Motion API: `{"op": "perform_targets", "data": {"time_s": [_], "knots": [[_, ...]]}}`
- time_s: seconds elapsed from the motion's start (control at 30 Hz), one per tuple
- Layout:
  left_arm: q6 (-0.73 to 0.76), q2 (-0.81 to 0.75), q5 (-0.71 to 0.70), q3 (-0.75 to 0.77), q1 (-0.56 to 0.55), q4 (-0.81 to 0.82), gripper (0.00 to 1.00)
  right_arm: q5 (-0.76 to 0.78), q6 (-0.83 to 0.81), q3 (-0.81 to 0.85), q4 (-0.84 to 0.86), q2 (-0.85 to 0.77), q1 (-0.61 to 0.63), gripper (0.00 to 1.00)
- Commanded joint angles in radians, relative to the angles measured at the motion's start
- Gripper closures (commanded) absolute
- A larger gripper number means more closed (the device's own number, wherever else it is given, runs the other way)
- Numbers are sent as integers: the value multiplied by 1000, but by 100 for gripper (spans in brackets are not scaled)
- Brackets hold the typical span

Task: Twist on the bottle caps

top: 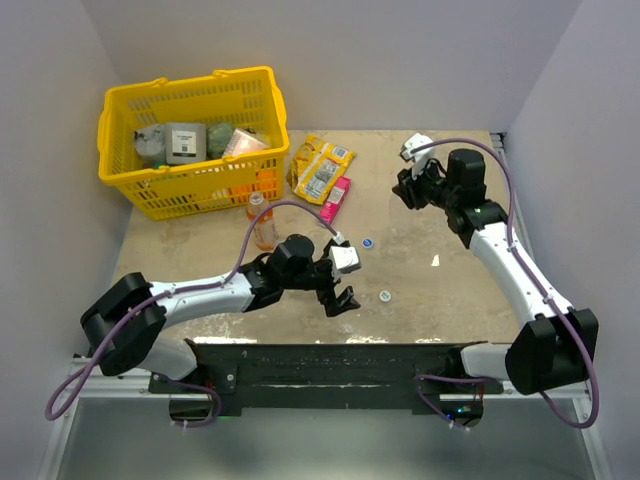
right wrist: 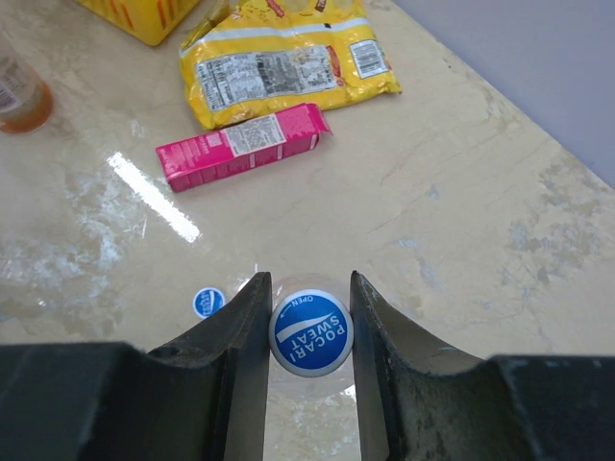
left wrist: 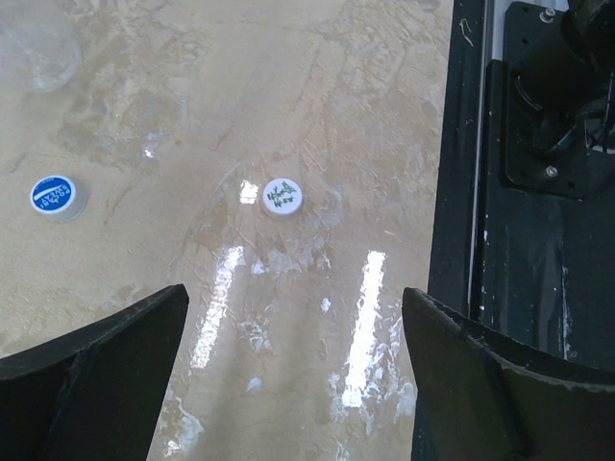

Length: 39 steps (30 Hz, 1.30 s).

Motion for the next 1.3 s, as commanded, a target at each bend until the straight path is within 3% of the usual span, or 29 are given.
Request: {"op": "perform_targets", "data": {"time_s": [0.0, 0.4, 0.5, 0.63, 0.8, 1.27], "knots": [[44, -38, 50, 37, -2, -24, 2, 40, 23, -20, 163, 3, -21, 93], [46, 2, 74, 70, -2, -27, 2, 68, 52, -80, 250, 55, -39, 87], [47, 9, 76, 74, -2, -28, 2, 73, 51, -79, 252, 67, -41, 80], [46, 21, 82, 76, -2, -19, 2, 91, 55, -73, 247, 80, -42, 61], [47, 32, 87, 82, -2, -16, 2, 97, 58, -80, 247, 76, -41, 48], [52, 45, 97, 100, -2, -27, 2, 103, 57, -60, 269, 89, -42, 36]]}}
